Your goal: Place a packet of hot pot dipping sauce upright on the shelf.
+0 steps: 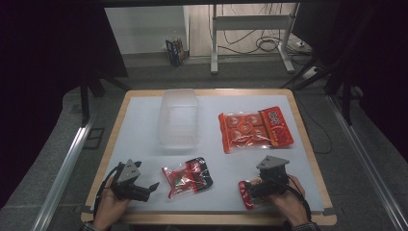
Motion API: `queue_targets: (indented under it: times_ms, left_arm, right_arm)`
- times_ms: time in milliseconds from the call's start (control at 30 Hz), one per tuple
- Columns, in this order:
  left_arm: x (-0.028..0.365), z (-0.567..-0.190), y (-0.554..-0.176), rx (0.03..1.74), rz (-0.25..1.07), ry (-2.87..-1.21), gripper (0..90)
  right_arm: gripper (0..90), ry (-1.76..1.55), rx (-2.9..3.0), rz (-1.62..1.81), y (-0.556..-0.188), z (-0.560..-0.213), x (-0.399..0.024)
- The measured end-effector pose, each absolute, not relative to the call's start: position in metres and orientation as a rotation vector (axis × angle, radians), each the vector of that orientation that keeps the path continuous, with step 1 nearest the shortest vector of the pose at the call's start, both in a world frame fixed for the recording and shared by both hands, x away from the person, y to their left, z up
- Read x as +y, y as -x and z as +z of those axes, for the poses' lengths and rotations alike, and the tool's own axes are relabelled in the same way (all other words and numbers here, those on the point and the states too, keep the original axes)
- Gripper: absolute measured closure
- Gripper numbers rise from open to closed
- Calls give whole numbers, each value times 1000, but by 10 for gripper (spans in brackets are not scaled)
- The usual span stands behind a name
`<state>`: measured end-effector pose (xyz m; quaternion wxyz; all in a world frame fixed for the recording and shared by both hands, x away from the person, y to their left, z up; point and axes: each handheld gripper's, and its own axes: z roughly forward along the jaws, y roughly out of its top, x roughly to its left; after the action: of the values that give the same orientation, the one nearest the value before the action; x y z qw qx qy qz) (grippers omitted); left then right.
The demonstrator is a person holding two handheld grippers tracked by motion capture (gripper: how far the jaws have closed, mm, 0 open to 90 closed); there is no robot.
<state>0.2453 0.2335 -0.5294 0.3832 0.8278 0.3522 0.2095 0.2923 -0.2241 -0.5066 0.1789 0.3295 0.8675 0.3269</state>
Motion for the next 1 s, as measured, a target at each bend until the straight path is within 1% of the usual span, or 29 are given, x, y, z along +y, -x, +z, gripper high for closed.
queue_targets:
  times_ms: [800, 1000]
  left_arm:
    - [233, -527, -246, 908, 549, -2091, 19]
    - [232, -528, -247, 905, 536, -2102, 21]
  right_arm:
    - [12, -1002, 2330, 988, -305, -498, -241]
    - [0, -1028, 2320, 1023, -309, -500, -245]
